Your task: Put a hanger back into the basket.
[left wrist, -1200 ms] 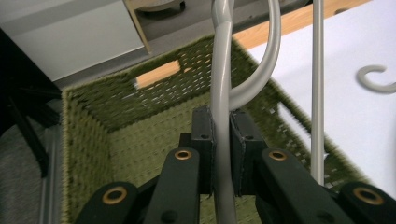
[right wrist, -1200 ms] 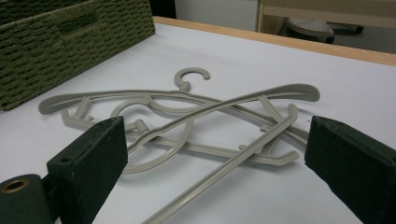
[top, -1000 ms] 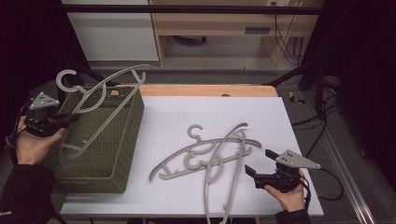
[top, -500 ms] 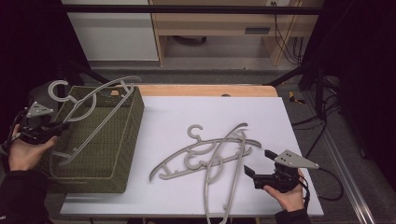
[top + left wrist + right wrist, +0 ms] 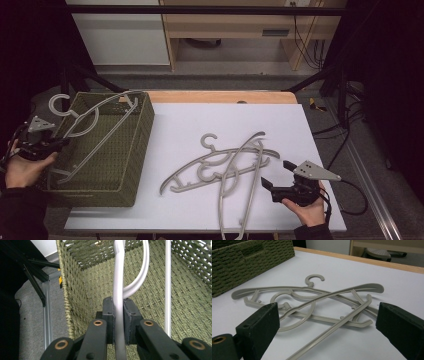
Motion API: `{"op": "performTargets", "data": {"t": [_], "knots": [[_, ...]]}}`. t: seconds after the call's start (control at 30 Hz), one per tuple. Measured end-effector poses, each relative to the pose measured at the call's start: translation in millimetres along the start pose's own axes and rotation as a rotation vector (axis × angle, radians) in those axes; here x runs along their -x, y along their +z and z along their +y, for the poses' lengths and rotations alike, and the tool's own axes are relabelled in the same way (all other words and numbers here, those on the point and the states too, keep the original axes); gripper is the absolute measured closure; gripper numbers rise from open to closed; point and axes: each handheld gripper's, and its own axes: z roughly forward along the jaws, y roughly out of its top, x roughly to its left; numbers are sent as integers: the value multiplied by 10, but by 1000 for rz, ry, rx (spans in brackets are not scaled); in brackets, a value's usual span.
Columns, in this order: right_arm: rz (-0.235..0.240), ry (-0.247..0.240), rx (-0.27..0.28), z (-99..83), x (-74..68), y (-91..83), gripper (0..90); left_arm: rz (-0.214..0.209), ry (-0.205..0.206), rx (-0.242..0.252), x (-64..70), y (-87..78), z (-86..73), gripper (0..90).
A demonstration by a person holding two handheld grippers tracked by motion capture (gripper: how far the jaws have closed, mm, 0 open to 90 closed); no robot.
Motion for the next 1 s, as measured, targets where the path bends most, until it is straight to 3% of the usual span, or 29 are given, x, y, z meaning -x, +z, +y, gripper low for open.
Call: {"op": "performTargets", "data": {"t": [0.13, 0.3, 0.57, 0.73, 0.8, 0.83, 1.0], "knots": [[1, -1, -2, -1, -2, 2, 54, -1, -8, -16, -6, 49, -31, 814], [5, -2, -6, -8, -3, 13, 53, 25, 40, -85, 63, 161, -61, 815], [5, -3, -8, -9, -5, 18, 54, -8, 45, -154, 175, 379, -103, 812], [6, -1, -6, -8, -4, 14, 55, -50, -17, -190, 161, 439, -132, 802], [6, 0, -7, -8, -5, 14, 55, -39, -41, -192, 134, 420, -147, 784], [5, -3, -9, -8, -4, 16, 55, -34, -51, -184, 117, 400, -153, 729], [2, -1, -10, -7, -10, 20, 55, -59, -114, -66, 66, 159, -124, 674]]}}
